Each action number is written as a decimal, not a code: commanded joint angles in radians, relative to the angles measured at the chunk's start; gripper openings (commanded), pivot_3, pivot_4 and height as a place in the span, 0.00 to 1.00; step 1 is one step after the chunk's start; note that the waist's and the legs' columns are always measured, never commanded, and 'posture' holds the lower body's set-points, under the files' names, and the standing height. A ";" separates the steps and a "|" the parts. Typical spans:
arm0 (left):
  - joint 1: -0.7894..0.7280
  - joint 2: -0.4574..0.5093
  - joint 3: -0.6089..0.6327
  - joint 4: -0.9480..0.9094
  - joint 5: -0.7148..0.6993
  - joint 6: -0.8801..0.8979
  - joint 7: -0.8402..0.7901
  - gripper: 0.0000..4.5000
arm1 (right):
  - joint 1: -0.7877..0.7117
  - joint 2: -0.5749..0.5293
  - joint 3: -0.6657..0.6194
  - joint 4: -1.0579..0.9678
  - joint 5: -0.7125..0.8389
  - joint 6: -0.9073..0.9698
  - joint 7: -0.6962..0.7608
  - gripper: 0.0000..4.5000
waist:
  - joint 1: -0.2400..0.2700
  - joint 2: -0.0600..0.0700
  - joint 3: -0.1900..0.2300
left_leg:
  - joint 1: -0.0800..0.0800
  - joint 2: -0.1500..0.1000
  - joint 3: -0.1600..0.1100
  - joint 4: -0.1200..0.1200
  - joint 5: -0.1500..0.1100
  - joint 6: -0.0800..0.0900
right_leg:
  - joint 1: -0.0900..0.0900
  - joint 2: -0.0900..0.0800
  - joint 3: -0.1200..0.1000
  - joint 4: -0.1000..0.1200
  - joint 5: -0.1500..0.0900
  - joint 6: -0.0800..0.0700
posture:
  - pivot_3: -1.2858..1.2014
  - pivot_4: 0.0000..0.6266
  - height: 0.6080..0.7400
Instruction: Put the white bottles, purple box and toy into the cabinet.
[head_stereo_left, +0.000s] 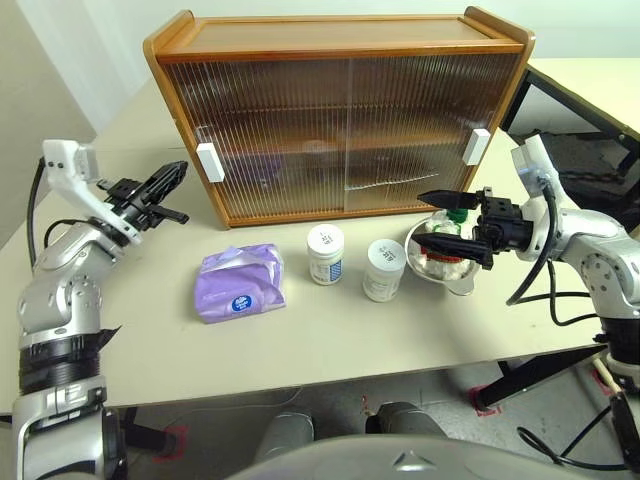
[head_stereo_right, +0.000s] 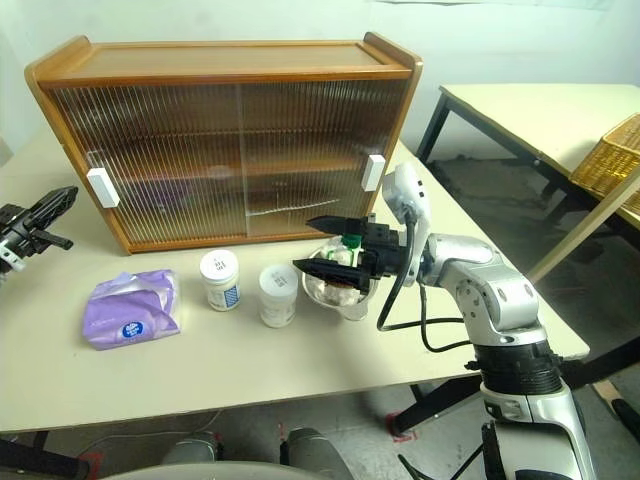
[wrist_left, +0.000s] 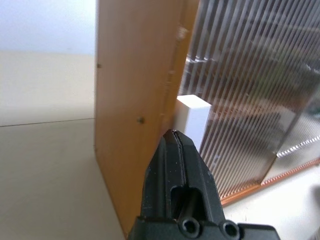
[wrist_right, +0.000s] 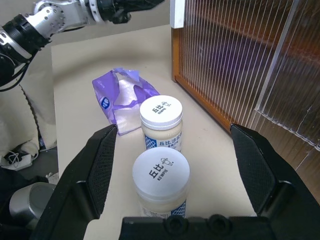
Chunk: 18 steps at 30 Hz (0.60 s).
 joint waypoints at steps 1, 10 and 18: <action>-0.033 -0.012 -0.025 0.050 0.028 -0.018 -0.011 0.00 | 0.018 0.002 -0.018 -0.027 0.010 0.006 -0.019 1.00 | -0.002 0.000 0.000 | 0.000 0.000 0.000 0.000 0.000 0.000 | 0.000 0.000 0.000 0.000 0.000 0.001 | 0.49 0.00 1.00; -0.094 -0.027 -0.060 0.123 0.063 -0.052 -0.041 0.00 | 0.035 0.002 -0.026 -0.053 0.026 0.009 -0.046 1.00 | -0.008 0.000 0.000 | 0.000 0.000 0.000 0.002 0.001 0.001 | 0.001 0.001 0.000 0.000 0.001 0.004 | 0.48 0.00 1.00; -0.163 -0.040 -0.122 0.181 0.076 -0.062 -0.117 0.00 | 0.034 0.003 -0.026 -0.052 0.030 0.008 -0.059 1.00 | -0.010 0.000 0.000 | -0.001 -0.001 -0.001 0.006 0.000 0.002 | 0.002 0.000 0.000 0.000 0.002 0.005 | 0.47 0.00 1.00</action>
